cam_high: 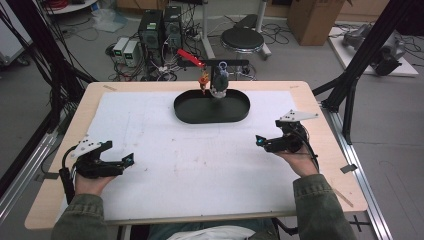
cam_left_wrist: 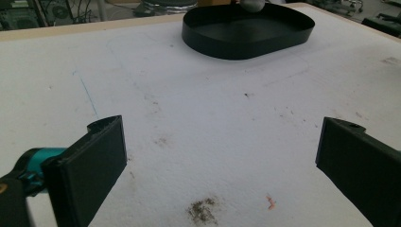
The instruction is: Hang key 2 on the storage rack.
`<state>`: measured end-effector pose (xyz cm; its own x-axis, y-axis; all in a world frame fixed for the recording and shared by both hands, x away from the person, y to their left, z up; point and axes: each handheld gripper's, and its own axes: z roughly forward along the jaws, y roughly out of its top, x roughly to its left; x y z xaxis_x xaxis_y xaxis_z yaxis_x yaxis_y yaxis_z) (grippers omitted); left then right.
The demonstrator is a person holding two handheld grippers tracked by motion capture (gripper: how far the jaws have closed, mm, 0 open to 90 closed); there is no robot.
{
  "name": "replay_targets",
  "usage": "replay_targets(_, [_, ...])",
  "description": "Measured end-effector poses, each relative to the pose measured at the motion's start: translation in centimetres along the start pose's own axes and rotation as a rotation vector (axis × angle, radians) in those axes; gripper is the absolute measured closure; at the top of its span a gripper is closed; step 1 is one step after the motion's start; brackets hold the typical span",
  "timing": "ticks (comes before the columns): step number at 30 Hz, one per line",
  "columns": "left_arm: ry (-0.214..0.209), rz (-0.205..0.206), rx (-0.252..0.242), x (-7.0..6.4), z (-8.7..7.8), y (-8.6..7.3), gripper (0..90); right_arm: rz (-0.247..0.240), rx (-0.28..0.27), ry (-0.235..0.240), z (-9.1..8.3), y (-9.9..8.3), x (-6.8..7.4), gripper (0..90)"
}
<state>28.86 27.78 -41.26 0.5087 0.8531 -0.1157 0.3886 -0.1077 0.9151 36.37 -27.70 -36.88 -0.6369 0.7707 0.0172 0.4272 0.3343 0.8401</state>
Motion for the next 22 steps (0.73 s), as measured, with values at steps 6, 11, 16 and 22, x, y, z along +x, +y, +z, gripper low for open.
replay_targets(6, [-0.003, -0.009, 0.008, 0.0, -0.1, -0.1, 3.1, -0.016, -0.033, -0.030, -0.9, -1.9, -0.1, 0.7])
replay_targets(11, [-0.010, -0.003, 0.010, 0.0, 0.2, -0.1, 3.1, 0.017, -0.027, -0.063, -1.2, -3.7, -0.5, 0.6])
replay_targets(16, [-0.013, -0.002, 0.012, 0.0, 0.3, -0.1, 3.2, 0.044, -0.046, -0.075, -1.5, -3.8, -0.8, 0.6])
replay_targets(22, [-0.010, 0.003, 0.020, 0.0, 0.6, 0.0, 3.1, 0.037, -0.052, -0.083, -1.9, -3.8, -0.6, 0.6])
